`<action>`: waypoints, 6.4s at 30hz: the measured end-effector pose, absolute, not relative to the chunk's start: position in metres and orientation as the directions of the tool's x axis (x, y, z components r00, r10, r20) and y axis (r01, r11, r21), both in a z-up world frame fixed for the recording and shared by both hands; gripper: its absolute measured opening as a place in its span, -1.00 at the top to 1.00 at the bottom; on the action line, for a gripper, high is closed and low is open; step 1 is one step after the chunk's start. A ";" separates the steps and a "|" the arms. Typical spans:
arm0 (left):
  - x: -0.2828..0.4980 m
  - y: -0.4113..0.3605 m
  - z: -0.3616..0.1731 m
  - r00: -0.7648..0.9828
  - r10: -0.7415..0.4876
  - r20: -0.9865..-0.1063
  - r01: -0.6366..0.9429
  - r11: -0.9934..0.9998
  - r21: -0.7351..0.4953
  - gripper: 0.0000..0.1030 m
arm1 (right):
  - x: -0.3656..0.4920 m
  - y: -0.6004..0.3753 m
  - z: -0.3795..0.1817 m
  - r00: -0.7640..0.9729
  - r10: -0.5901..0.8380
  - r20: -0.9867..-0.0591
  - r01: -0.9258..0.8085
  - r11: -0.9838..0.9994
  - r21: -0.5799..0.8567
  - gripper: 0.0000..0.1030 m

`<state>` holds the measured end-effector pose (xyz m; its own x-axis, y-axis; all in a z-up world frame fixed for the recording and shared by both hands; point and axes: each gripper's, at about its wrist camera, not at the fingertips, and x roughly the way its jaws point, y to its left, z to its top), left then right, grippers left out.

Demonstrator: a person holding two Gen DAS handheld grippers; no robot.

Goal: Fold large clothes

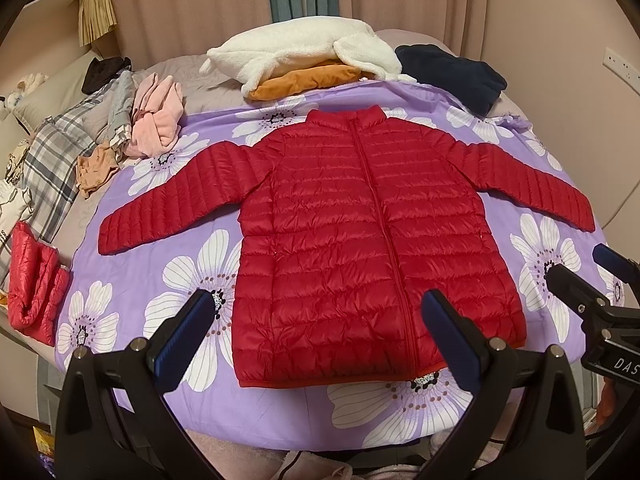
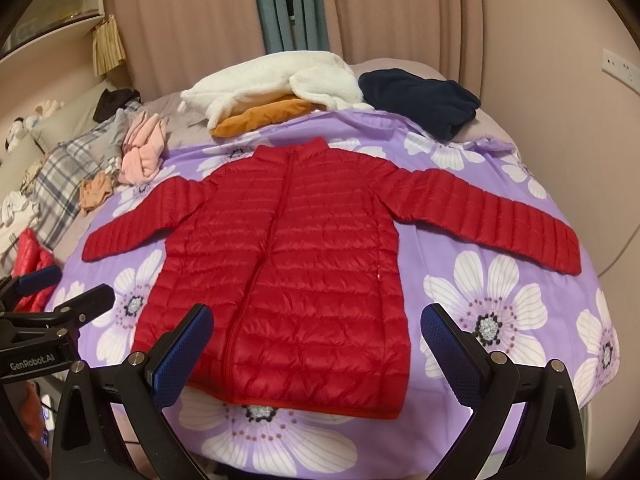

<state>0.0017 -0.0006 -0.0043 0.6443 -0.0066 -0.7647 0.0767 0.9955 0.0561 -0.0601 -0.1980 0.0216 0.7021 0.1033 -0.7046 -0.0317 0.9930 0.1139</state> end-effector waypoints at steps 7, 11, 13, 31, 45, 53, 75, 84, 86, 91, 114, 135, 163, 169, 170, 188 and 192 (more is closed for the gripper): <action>0.002 -0.001 -0.004 0.644 -0.006 -0.765 0.077 0.995 0.057 -1.00 | -0.060 -0.198 0.022 0.702 0.104 -0.705 -0.032 0.993 0.115 -0.99; 0.002 -0.001 -0.004 0.644 -0.005 -0.765 0.076 0.995 0.057 -1.00 | -0.060 -0.198 0.022 0.702 0.102 -0.705 -0.031 0.993 0.113 -0.99; 0.002 -0.001 -0.005 0.643 -0.005 -0.766 0.076 0.995 0.057 -1.00 | -0.060 -0.198 0.022 0.702 0.103 -0.705 -0.031 0.993 0.115 -0.99; 0.019 0.018 -0.028 0.587 -0.096 -0.804 0.055 0.995 -0.078 -1.00 | -0.051 -0.228 -0.002 0.686 0.247 -0.685 -0.007 0.943 0.334 -0.99; 0.072 0.073 -0.115 0.458 -0.438 -0.774 -0.119 0.832 -0.541 -1.00 | -0.035 -0.364 -0.098 0.730 0.228 -0.644 0.325 0.714 0.621 -0.99; 0.109 0.068 -0.112 0.457 -0.510 -0.729 -0.084 0.791 -0.606 -1.00 | -0.008 -0.450 -0.123 0.804 0.156 -0.574 0.415 0.543 0.730 -0.99; 0.155 0.054 -0.127 0.406 -0.384 -0.829 -0.097 0.884 -0.457 -0.99 | 0.003 -0.547 -0.151 0.856 -0.029 -0.515 0.508 0.228 0.831 0.75; 0.149 0.080 -0.125 0.434 -0.366 -0.823 -0.147 0.872 -0.466 -0.99 | 0.036 -0.485 -0.016 0.871 -0.094 -0.482 0.420 0.652 0.632 0.76; 0.147 0.087 -0.123 0.440 -0.379 -0.814 -0.149 0.863 -0.482 -0.99 | 0.044 -0.460 0.015 0.883 -0.092 -0.459 0.372 0.733 0.569 0.76; 0.141 0.104 -0.116 0.466 -0.379 -0.800 -0.163 0.852 -0.498 -0.99 | 0.085 -0.372 0.080 0.901 -0.051 -0.431 0.237 0.889 0.391 0.76; 0.136 0.176 -0.122 0.503 -0.324 -0.801 -0.260 0.827 -0.497 -0.99 | 0.169 -0.037 -0.059 0.631 0.064 -0.773 -0.417 0.868 -0.268 0.59; 0.327 0.067 -0.096 0.476 -0.684 -0.553 0.113 0.671 -0.733 -0.52 | 0.175 -0.243 -0.036 0.670 0.270 -0.691 -0.072 0.951 0.302 0.31; 0.202 0.270 -0.147 0.679 -0.487 -0.550 -0.260 0.541 -0.800 -0.91 | 0.100 -0.263 -0.028 0.654 0.393 -0.647 -0.068 0.882 0.467 0.14; 0.165 0.362 -0.179 0.798 -0.414 -0.438 -0.354 0.268 -0.896 -0.91 | 0.079 -0.243 -0.015 0.659 0.425 -0.621 -0.112 0.871 0.478 0.13; 0.163 0.372 -0.183 0.814 -0.403 -0.418 -0.351 0.233 -0.907 -0.91 | 0.078 -0.240 -0.013 0.657 0.431 -0.619 -0.119 0.870 0.479 0.13; 0.194 0.442 -0.200 0.874 -0.242 -0.422 -0.414 0.086 -0.906 -0.86 | 0.074 -0.222 -0.014 0.646 0.407 -0.646 -0.111 0.887 0.448 0.13; 0.203 0.443 -0.197 0.814 -0.197 -0.547 -0.524 0.159 -0.837 -0.11 | 0.071 -0.227 -0.018 0.642 0.394 -0.658 -0.091 0.891 0.445 0.13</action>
<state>0.2032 0.4428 -0.1972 0.8137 -0.1966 -0.5471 -0.5242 0.1588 -0.8367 0.0713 -0.2273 -0.0179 0.6418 0.3938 -0.6580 -0.0910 0.8911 0.4445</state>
